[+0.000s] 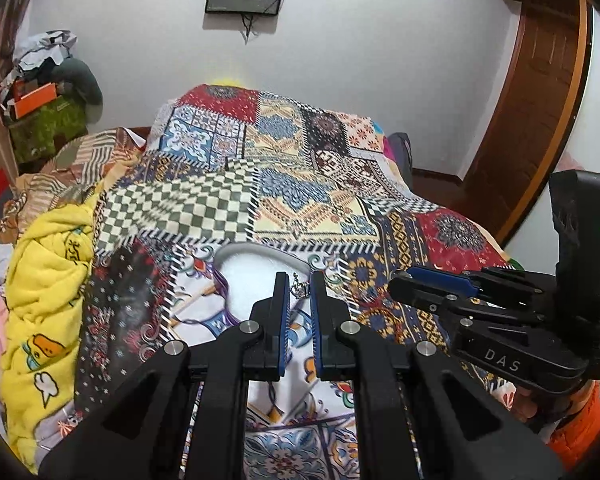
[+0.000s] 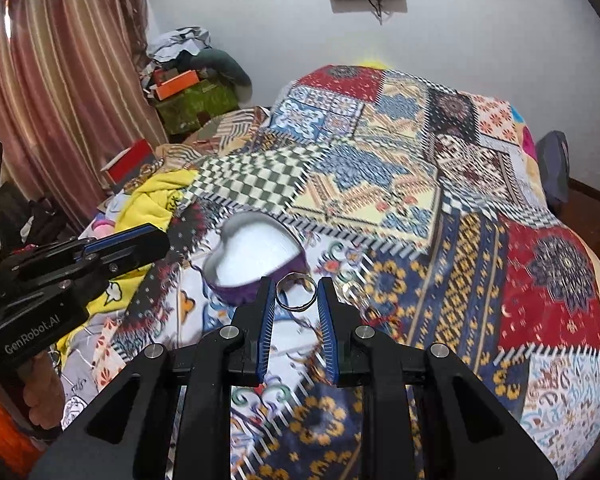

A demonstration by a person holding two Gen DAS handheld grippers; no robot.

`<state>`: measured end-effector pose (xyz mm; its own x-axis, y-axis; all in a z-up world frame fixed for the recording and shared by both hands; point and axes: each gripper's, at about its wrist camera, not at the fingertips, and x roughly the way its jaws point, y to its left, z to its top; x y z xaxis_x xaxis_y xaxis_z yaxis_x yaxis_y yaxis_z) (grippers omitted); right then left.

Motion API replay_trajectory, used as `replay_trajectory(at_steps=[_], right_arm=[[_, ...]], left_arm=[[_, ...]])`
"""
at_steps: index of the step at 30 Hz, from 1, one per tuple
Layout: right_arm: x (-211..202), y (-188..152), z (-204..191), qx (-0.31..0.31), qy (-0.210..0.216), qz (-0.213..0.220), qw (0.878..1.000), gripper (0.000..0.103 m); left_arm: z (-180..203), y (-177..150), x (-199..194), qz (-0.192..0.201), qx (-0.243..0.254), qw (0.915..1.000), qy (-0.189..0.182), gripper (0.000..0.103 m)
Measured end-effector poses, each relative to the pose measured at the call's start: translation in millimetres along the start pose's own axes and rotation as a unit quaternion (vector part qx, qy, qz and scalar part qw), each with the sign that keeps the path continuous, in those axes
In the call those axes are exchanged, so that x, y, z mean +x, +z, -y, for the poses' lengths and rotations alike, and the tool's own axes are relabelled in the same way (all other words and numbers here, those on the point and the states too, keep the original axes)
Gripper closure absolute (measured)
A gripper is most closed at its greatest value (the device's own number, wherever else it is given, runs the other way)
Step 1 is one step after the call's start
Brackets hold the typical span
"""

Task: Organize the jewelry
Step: 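Carry the silver ring over the heart tin and open the right gripper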

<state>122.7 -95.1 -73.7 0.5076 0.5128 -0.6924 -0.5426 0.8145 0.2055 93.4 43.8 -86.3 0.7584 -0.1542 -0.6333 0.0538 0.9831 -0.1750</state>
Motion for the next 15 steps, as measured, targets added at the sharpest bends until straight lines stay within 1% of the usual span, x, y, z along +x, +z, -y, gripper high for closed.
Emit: replay_trajectory(at_steps=[8,15], right_arm=[[19.3,17.9,-7.3,-0.013,0.012,0.003,1.0,0.083],[46.2,24.9,-9.2,-0.025,0.023,-0.019,0.999,0.083]], left_arm=[[-16.7,10.9,14.5,0.006,-0.005,0.9998,0.018,0.094],[-40.0,20.3,40.8,-0.007,-0.026,0.9994,0.021,0.095]])
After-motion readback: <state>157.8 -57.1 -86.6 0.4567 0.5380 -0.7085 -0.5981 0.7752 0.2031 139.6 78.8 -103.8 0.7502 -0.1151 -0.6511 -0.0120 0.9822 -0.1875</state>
